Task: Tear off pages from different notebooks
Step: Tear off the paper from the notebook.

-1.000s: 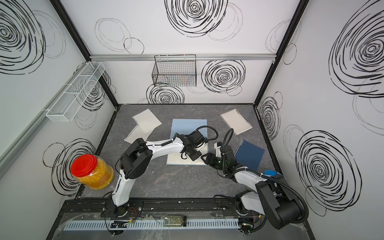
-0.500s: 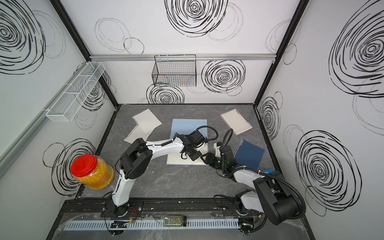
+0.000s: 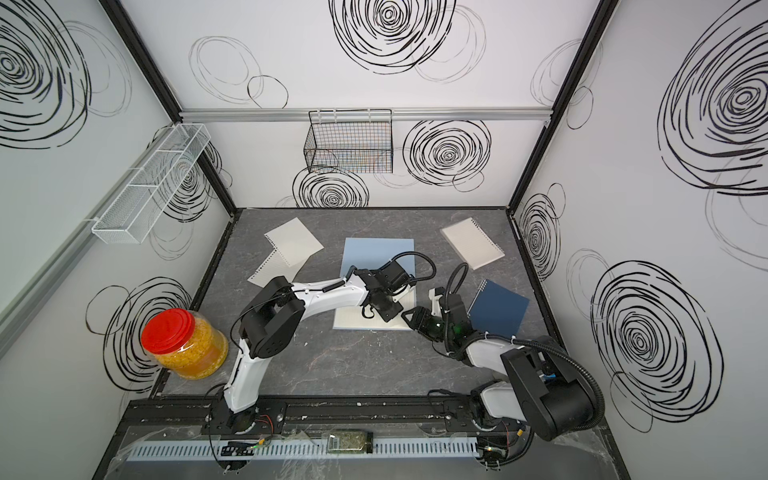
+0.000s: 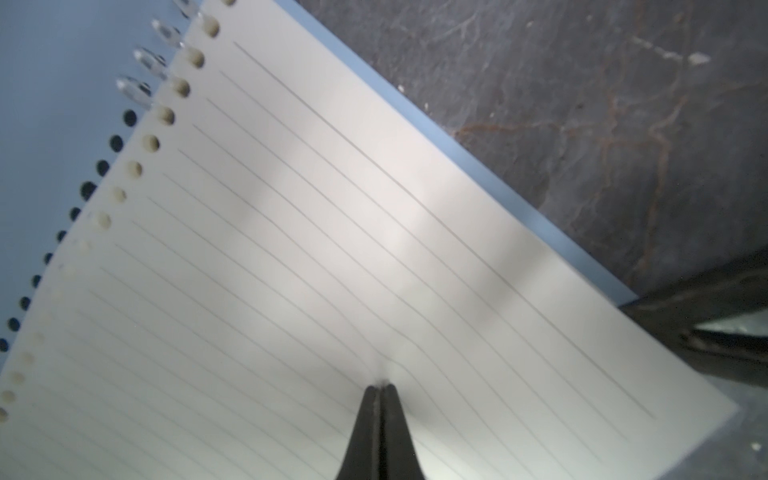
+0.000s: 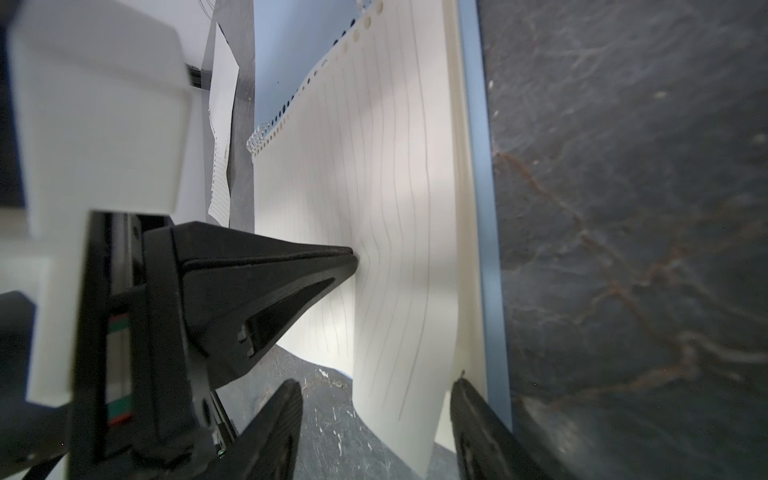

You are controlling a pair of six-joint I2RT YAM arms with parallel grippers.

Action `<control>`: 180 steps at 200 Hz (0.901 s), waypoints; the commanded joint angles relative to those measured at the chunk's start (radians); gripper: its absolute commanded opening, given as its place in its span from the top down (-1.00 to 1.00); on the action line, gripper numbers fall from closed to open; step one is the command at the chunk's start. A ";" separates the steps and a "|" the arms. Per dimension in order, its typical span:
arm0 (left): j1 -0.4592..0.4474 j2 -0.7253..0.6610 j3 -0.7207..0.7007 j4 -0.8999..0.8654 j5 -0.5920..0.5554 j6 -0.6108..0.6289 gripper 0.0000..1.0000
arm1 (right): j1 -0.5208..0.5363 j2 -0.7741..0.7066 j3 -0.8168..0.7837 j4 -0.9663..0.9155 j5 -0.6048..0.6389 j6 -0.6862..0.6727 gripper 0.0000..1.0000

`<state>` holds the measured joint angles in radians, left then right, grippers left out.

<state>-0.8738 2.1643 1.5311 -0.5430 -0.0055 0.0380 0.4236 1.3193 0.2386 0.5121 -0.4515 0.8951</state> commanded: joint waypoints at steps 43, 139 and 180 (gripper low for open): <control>0.011 0.149 -0.124 -0.143 0.046 0.018 1.00 | 0.005 0.042 0.022 0.041 -0.002 0.001 -0.02; 0.024 0.091 -0.094 -0.132 0.055 0.012 1.00 | -0.004 0.087 0.049 0.048 -0.009 -0.011 0.85; 0.039 0.023 -0.041 -0.114 -0.024 -0.022 1.00 | -0.014 0.083 0.080 0.017 -0.027 -0.021 0.98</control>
<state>-0.8543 2.1326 1.5181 -0.5144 0.0296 0.0345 0.4164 1.3968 0.2821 0.5343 -0.4576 0.8886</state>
